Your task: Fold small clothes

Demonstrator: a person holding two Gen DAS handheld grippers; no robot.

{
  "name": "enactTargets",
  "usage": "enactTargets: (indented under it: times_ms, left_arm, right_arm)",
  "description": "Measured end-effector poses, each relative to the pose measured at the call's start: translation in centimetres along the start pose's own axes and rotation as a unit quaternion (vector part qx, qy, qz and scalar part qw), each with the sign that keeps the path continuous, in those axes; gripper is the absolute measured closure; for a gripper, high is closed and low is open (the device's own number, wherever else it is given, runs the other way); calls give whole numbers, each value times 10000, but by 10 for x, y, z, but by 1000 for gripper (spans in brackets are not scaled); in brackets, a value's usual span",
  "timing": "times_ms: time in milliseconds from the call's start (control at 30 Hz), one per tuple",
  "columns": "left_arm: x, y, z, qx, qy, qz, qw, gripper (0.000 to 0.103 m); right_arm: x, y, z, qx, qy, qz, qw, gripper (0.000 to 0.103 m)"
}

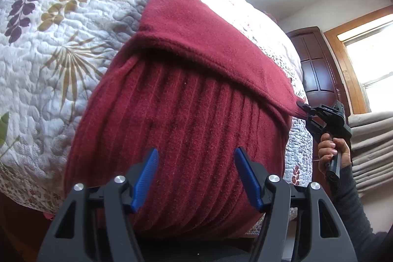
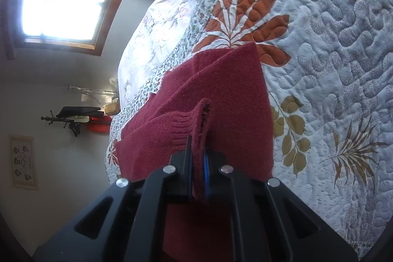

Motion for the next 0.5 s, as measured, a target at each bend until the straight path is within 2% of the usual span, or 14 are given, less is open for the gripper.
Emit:
enactTargets:
  times_ms: [167, 267, 333, 367, 433, 500]
  left_arm:
    - [-2, -3, 1, 13, -21, 4, 10000, 38]
    - [-3, -4, -4, 31, -62, 17, 10000, 38]
    - [-2, -6, -5, 24, -71, 45, 10000, 38]
    - [-2, -6, -5, 24, -62, 42, 10000, 38]
    - [-1, -4, -3, 27, -13, 41, 10000, 38]
    - [0, -6, -2, 5, 20, 57, 10000, 38]
  right_arm:
    - [-7, 7, -6, 35, -110, -132, 9998, 97]
    - [3, -11, -27, -70, -295, 290, 9991, 96]
    - [6, -12, -41, -55, -534, 315, 9981, 77]
    - [6, -7, -47, -157, -685, 212, 9973, 72]
    - [8, 3, -56, -293, -828, 86, 9961, 69]
    - [10, 5, -56, -355, -803, 163, 9960, 69]
Point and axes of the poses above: each gripper's, at about its wrist camera, not at the fingertips, and y roughly against the way its jaws point, z to its left, x to its underside, the point moved 8 cm from there along -y, roughly the way its jaws point, and after that the axes turned 8 degrees about z, right-handed, at the moved point
